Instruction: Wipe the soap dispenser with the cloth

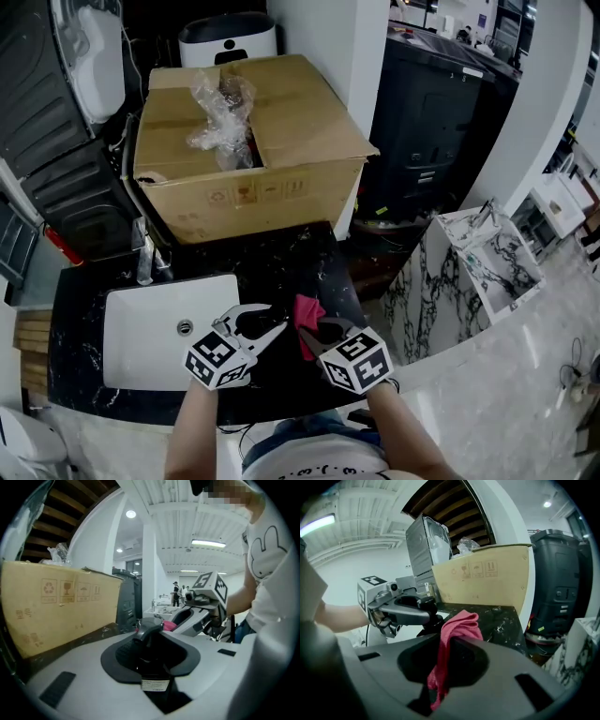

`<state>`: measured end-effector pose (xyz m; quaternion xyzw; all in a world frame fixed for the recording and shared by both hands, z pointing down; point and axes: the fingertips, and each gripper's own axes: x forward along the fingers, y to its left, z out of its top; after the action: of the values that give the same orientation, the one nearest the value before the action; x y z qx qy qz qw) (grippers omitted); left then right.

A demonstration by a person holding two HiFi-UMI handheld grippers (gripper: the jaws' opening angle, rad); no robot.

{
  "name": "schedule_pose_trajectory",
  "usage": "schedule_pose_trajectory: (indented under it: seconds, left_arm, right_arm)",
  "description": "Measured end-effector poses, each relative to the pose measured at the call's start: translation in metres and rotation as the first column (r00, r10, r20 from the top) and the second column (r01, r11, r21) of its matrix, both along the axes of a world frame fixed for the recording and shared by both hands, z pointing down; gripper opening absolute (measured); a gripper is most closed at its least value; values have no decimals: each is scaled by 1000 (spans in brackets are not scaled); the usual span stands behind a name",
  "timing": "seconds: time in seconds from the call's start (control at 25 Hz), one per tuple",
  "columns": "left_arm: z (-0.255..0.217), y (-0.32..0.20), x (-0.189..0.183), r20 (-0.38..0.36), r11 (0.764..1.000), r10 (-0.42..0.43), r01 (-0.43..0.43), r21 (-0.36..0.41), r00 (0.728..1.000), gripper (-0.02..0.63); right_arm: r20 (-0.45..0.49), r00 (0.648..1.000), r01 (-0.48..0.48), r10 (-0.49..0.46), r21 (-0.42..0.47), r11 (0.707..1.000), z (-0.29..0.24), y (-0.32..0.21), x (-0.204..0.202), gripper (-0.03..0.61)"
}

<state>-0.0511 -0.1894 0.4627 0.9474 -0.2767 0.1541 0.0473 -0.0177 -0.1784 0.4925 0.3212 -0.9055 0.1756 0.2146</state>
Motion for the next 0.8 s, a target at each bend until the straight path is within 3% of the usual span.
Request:
schedule_pose_trajectory:
  seconds: [0.12, 0.2, 0.32, 0.4, 0.44, 0.56, 0.6, 0.72, 0.8]
  left_arm:
    - [-1, -4, -6, -31, 987, -160, 160, 7, 987, 119]
    - [-1, -7, -14, -62, 957, -288, 289, -1, 956, 139]
    - [1, -12, -27, -99, 869, -493, 494, -18, 864, 150]
    - [1, -15, -31, -113, 817, -575, 577, -20, 810, 144]
    - [0, -17, -31, -116, 801, -596, 598, -20, 795, 144]
    - [0, -26, -35, -109, 780, -625, 624, -40, 773, 144]
    - [0, -28, -37, -105, 781, -624, 622, -50, 775, 112]
    - [0, -29, -41, -117, 801, -599, 592, -93, 792, 112]
    - [-2, -31, -48, -183, 793, -609, 585, -173, 772, 113]
  right_arm:
    - [9, 1000, 2, -2, -9, 1000, -2, -1, -5, 49]
    - [9, 1000, 8, -7, -12, 1000, -2, 0, -8, 49]
    - [32, 999, 35, -34, -33, 999, -2, 4, -17, 49]
    - [46, 997, 59, -57, -41, 997, -2, 9, -27, 49]
    - [51, 996, 73, -70, -41, 997, -2, 11, -32, 49]
    - [65, 993, 98, -95, -33, 995, -2, 16, -45, 49]
    - [67, 994, 93, -91, -30, 995, -1, 16, -46, 49]
    - [76, 995, 73, -70, -36, 997, 0, 13, -46, 49]
    - [82, 994, 72, -69, -35, 997, 0, 12, -47, 49]
